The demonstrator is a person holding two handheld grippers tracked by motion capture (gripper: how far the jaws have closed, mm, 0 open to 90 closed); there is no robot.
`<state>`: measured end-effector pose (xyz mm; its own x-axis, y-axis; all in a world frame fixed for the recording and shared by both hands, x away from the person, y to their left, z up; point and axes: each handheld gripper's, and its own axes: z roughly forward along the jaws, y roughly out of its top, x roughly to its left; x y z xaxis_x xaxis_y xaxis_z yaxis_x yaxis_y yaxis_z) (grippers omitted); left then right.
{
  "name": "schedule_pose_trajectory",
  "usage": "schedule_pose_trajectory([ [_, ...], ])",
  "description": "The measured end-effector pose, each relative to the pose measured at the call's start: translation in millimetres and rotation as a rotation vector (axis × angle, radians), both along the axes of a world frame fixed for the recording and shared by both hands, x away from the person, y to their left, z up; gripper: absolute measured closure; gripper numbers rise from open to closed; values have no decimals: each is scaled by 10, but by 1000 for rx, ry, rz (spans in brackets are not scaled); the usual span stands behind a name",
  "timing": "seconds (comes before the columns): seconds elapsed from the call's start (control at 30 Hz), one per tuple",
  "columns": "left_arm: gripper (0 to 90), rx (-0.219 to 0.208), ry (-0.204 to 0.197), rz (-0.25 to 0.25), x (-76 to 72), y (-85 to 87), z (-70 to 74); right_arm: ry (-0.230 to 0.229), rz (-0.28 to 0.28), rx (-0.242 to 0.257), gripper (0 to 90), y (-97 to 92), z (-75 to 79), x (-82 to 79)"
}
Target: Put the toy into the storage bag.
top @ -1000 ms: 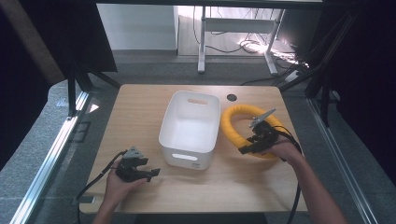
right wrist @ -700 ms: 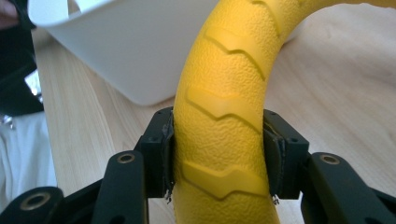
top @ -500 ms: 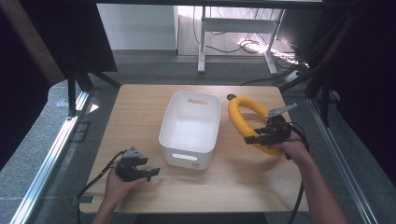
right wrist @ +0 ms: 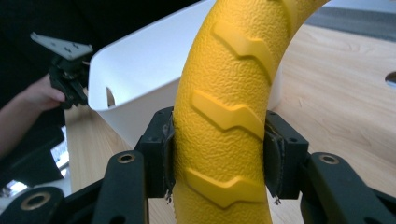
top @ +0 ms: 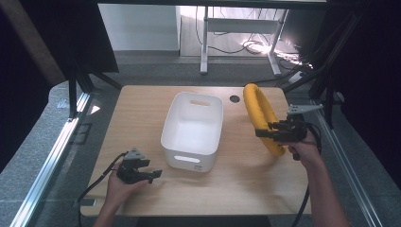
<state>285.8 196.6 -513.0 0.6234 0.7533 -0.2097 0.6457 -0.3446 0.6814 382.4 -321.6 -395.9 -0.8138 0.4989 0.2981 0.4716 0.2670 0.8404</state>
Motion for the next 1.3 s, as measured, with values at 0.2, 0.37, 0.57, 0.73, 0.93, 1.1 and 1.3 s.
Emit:
schedule_pose_trajectory([
  [0.2,284,1,2,-1,2,-5,-2,-23,-10,48,515,5,20,-38],
  [0.37,285,-2,-1,0,2,-4,1,-29,-21,66,515,22,31,-55],
  [0.57,284,4,-1,-4,11,-11,-3,-62,-57,94,515,66,49,-122],
  [0.73,285,2,0,-5,12,-14,2,-83,-75,117,515,124,54,-161],
  [0.93,284,2,-1,-6,17,-7,7,-110,-110,138,514,194,51,-193],
  [1.1,285,-2,-5,-5,14,6,25,-131,-134,167,515,234,62,-239],
  [1.3,286,-8,-3,5,30,15,42,-183,-193,195,515,317,56,-355],
])
